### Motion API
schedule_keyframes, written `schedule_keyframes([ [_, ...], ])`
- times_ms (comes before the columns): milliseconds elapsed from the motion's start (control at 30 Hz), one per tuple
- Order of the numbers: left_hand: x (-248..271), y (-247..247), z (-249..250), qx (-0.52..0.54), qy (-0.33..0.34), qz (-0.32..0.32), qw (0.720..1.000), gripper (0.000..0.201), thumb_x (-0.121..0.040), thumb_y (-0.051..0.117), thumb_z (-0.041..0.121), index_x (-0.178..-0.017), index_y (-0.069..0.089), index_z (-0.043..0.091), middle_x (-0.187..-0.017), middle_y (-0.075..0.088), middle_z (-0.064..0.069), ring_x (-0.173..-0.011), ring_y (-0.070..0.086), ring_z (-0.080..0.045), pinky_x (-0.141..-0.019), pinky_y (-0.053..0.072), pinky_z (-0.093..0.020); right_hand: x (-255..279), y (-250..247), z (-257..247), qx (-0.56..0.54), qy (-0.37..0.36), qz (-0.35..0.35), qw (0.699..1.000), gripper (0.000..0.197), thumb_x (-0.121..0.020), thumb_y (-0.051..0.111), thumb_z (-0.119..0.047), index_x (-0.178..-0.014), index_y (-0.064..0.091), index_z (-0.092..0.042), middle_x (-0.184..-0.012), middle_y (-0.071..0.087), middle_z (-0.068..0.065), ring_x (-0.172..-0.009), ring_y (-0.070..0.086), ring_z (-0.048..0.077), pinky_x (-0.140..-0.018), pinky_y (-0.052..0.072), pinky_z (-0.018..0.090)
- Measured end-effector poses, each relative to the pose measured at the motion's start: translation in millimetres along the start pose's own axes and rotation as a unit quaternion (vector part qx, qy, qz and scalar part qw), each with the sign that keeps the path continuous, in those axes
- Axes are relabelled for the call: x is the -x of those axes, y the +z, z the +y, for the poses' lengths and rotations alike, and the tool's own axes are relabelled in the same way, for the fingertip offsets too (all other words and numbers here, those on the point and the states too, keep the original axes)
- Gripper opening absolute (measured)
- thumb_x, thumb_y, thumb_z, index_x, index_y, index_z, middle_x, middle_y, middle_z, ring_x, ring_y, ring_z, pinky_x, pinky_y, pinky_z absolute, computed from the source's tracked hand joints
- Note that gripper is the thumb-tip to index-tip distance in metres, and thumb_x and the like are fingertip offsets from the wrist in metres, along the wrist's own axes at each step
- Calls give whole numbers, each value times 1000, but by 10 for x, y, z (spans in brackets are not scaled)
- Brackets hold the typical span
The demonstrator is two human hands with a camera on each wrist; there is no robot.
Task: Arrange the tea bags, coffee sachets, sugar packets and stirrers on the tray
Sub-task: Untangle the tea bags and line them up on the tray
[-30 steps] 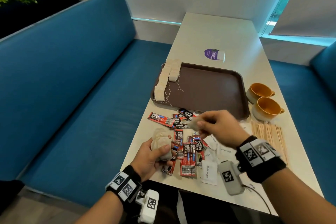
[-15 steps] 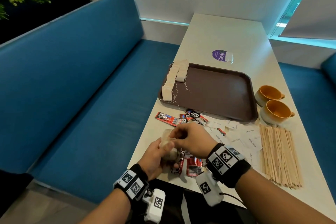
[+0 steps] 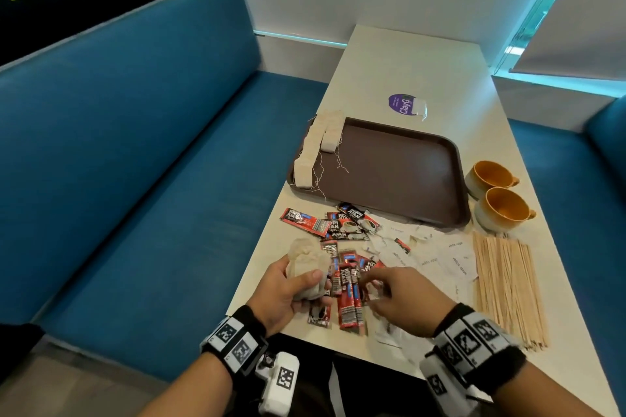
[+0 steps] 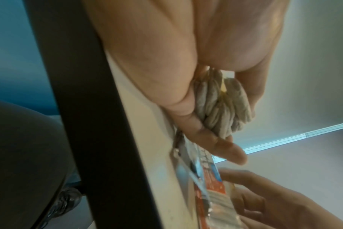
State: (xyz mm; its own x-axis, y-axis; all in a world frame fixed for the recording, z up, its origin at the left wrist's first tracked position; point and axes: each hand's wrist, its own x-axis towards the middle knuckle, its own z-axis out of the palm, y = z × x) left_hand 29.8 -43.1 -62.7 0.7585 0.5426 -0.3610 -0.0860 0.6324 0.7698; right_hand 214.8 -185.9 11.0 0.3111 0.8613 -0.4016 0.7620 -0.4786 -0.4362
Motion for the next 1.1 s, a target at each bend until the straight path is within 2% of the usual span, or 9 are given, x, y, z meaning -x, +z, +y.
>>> schedule_keyframes([
  [67, -9, -20, -13, -9, -3, -3, 1000, 62, -77, 83, 14, -129, 53, -1, -94, 69, -26, -78, 69, -37, -71, 59, -43, -31, 53, -42, -3, -14, -15, 1000, 51, -88, 64, -21, -133, 58, -43, -76, 54, -19, -71, 52, -2, -66, 41, 16],
  [167, -9, -17, -14, -3, 6, 6, 1000, 58, -76, 80, 12, -126, 56, -2, -92, 67, -27, -74, 69, -35, -59, 60, -37, -64, 101, -96, 19, -33, -45, 998, 62, -87, 60, -19, -139, 50, -50, -101, 60, -9, -89, 59, 9, -81, 51, 26],
  [300, -24, -15, -29, 8, 12, -2, 1000, 56, -75, 80, 9, -126, 56, -2, -94, 68, -23, -84, 69, -32, -66, 64, -44, -164, -34, -94, 12, -19, -9, 1000, 48, -93, 59, -21, -132, 56, -49, -104, 51, -9, -87, 59, 9, -80, 52, 25],
  [433, -49, -54, -46, -3, 1, 5, 1000, 61, -76, 83, 14, -128, 54, 1, -94, 70, -23, -80, 70, -35, -69, 60, -44, -466, -213, -5, 44, 26, 71, 996, 53, -93, 63, -39, -143, 47, -41, -119, 50, -3, -111, 57, 17, -92, 52, 33],
  [633, -44, -44, -55, -14, -2, 10, 1000, 73, -71, 90, 25, -130, 52, 2, -94, 70, -25, -74, 71, -37, -74, 47, -39, -801, -150, -38, 100, 45, 49, 993, 73, -90, 58, -64, -153, 24, -49, -141, 42, 5, -134, 39, 28, -105, 46, 45],
  [767, -49, -52, -45, -13, 2, 7, 1000, 67, -75, 87, 20, -129, 53, 2, -93, 69, -25, -74, 70, -36, -75, 48, -42, -769, -65, -54, 100, 3, 45, 994, 61, -89, 59, -65, -144, 37, -52, -133, 42, -1, -127, 38, 23, -105, 44, 42],
  [900, -29, -23, -5, -24, -14, 1, 1000, 56, -78, 77, 12, -127, 53, 1, -90, 68, -26, -66, 70, -35, -52, 56, -32, -572, -184, 114, 41, 2, 100, 994, 52, -93, 62, -53, -141, 44, -48, -117, 43, -7, -113, 38, 13, -101, 43, 34],
  [1033, -49, -63, -29, -36, -16, 6, 999, 58, -78, 79, 16, -128, 52, 4, -92, 70, -24, -69, 70, -36, -58, 53, -33, -346, -341, 435, 41, 78, 169, 982, 35, -93, 67, -39, -127, 60, -35, -130, 49, -3, -123, 39, 17, -106, 39, 35],
  [1100, -54, -68, -41, -40, -18, 12, 999, 59, -77, 79, 17, -128, 52, 5, -92, 71, -24, -68, 71, -35, -54, 49, -30, -224, -310, 546, 51, 94, 150, 983, 43, -91, 68, -41, -132, 55, -37, -142, 45, -3, -133, 35, 19, -112, 35, 36],
])
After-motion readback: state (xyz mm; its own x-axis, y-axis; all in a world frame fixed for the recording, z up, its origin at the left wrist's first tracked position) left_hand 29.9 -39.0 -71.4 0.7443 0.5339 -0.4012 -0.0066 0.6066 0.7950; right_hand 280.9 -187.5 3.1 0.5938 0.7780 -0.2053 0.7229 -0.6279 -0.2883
